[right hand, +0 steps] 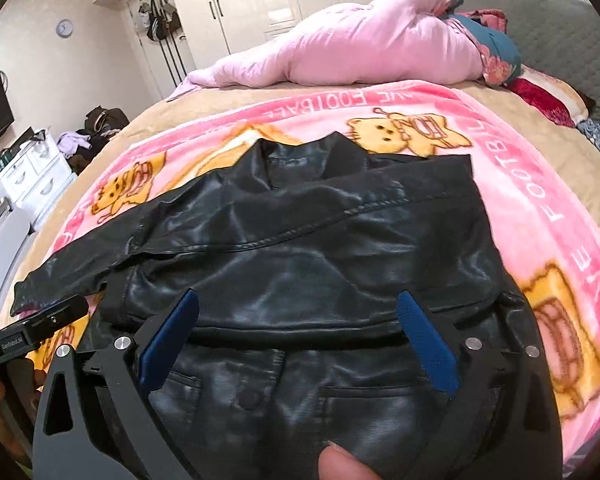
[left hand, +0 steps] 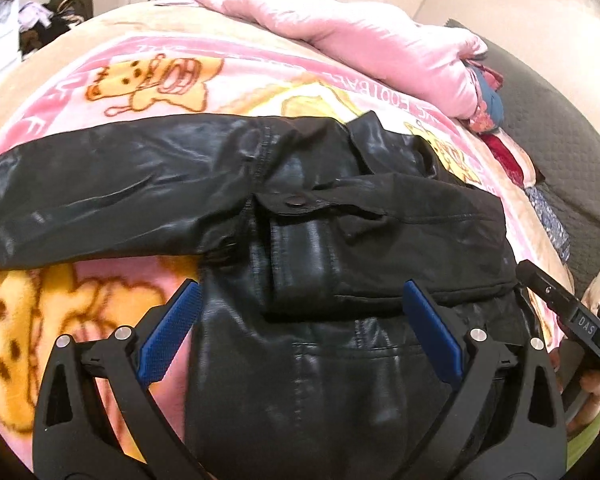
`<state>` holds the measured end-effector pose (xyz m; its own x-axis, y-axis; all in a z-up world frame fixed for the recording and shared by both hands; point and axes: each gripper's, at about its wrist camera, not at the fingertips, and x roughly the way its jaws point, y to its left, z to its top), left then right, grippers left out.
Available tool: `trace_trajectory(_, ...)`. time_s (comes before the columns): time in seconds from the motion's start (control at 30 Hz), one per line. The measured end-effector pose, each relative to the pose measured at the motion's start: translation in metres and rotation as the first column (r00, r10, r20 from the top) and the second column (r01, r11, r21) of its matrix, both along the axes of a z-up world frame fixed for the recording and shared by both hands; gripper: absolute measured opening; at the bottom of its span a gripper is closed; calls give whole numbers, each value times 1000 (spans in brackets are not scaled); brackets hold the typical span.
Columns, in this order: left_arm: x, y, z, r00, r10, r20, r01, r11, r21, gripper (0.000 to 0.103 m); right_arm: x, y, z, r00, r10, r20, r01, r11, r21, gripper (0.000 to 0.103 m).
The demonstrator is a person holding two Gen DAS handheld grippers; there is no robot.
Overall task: Fold large clothes
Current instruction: 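Move the left tool to the other sleeve and grasp its cuff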
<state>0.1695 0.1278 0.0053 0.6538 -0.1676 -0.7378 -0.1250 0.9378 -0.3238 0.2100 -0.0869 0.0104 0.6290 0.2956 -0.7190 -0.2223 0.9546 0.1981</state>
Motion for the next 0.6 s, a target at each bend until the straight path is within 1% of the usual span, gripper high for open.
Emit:
trace_trajectory(0.17,-11,24,-2,999,51,0,-51,999,-15,94,-3,27,6,999,30,15,-29,1000,-3,99)
trace_trajectory(0.27,-18,39,-1,995,99,5,-99,995,19,94,-6,47,10,998,52,32,-52,999,-8,99)
trace_trajectory(0.33,-21,49,0,993,119,8,-119,993,19,94,-9,60,13,997,63,42,-63,998,0,99)
trace_trajectory(0.43,-28,66,1,988,156,18,-156,988,1,94,-12,76,17,996,68,53,-69,997,25,99)
trace_trajectory(0.53,-34,84,2,981,193,20,-192,981,-23,94,-14,96,20,996,79,43,-81,995,50,99)
trace_trajectory(0.6,-39,96,1,976,216,20,-216,976,-36,94,-16,108,21,995,93,40,-95,994,50,99)
